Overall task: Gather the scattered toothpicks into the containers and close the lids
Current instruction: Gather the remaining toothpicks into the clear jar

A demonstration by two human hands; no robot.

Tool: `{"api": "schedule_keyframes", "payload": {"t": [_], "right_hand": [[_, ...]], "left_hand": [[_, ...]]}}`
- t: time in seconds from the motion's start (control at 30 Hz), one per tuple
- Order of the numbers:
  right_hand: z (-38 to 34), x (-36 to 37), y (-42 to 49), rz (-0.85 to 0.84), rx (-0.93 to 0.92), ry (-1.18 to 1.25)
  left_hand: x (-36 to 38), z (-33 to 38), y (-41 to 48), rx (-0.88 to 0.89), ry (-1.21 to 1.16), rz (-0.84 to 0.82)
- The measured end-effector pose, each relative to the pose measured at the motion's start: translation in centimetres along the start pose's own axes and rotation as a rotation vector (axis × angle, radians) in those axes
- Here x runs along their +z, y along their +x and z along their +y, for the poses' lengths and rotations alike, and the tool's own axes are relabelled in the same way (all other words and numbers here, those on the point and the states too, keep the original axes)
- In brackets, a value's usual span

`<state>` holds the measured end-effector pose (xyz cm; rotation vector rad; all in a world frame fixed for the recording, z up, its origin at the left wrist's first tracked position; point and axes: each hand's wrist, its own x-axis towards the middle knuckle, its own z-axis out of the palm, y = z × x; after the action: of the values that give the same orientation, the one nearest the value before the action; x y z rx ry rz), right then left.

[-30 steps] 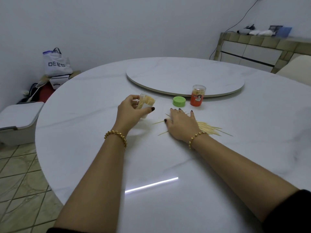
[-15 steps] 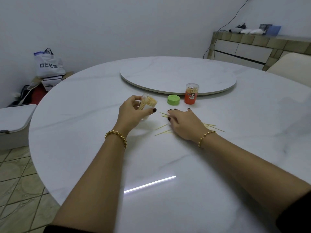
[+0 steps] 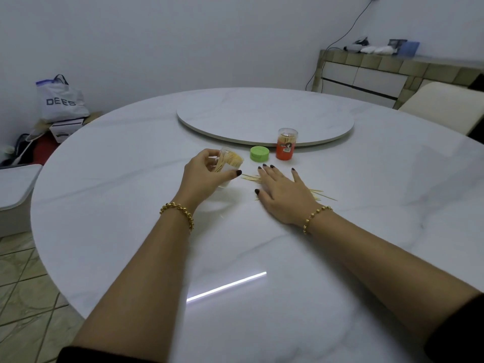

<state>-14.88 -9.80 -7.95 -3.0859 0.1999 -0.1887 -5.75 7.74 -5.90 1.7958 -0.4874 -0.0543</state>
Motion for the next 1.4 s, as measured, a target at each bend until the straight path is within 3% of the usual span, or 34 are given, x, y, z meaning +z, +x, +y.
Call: {"api": "schedule_keyframes", "payload": {"t": [0.33, 0.53, 0.83, 1.03, 1.2, 1.4], "right_hand": [[5.5, 0.2, -1.6, -0.046, 0.296, 0.22], [3.1, 0.0, -0.6, -0.001, 0.109, 0.341], [0.2, -0.9, 2.7, -0.163, -0.153, 0.121], [0.5, -0.7, 3.2, -0.221, -0.144, 0.034], [2.8, -1.1, 1.7, -0.131, -0.165, 0.162], [5.4, -1.5, 1.9, -0.043, -0.015, 0.273]], "left_hand": [[1.8, 0.6, -1.0, 0.028, 0.016, -0.105], [1.4, 0.5, -0.9, 0.022, 0.004, -0.08], [0.6, 0.3, -0.6, 0.008, 0.001, -0.028], [0.5, 0.4, -0.6, 0.007, 0.007, -0.024], [0.5, 0.5, -0.7, 0.005, -0.006, -0.027], [0.5, 0.8, -0.9, 0.007, -0.01, -0.027]]}}
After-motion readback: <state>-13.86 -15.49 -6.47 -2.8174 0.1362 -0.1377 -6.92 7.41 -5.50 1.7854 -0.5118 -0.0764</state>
